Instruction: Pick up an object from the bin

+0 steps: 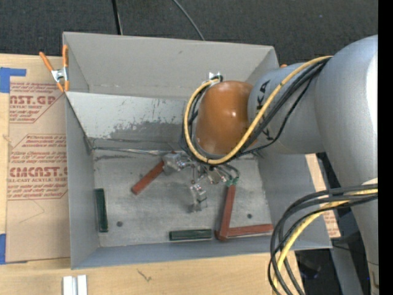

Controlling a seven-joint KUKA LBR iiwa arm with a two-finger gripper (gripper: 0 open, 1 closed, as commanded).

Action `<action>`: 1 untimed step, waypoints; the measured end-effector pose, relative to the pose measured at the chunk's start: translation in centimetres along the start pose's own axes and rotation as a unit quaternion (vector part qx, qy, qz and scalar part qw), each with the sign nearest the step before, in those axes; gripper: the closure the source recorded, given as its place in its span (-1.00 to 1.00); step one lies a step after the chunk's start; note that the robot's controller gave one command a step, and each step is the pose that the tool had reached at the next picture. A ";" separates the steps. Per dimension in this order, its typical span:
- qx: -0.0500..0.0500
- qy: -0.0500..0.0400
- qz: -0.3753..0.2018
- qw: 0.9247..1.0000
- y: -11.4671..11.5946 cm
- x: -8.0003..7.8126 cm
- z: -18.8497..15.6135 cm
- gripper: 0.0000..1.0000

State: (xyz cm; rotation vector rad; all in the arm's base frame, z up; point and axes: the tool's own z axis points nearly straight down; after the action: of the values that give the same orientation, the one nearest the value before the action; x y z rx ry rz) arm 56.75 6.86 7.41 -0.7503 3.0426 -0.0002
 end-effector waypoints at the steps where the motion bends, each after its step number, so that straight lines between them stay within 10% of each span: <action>1: -0.002 0.004 -0.024 1.000 2.7 -0.4 -2.1 -1.00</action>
Offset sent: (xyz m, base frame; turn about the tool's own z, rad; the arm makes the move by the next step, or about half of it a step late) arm 0.0105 0.0563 0.0001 0.1642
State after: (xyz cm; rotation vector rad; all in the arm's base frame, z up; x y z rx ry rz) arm 55.81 9.42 9.55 -0.8254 3.0313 0.0024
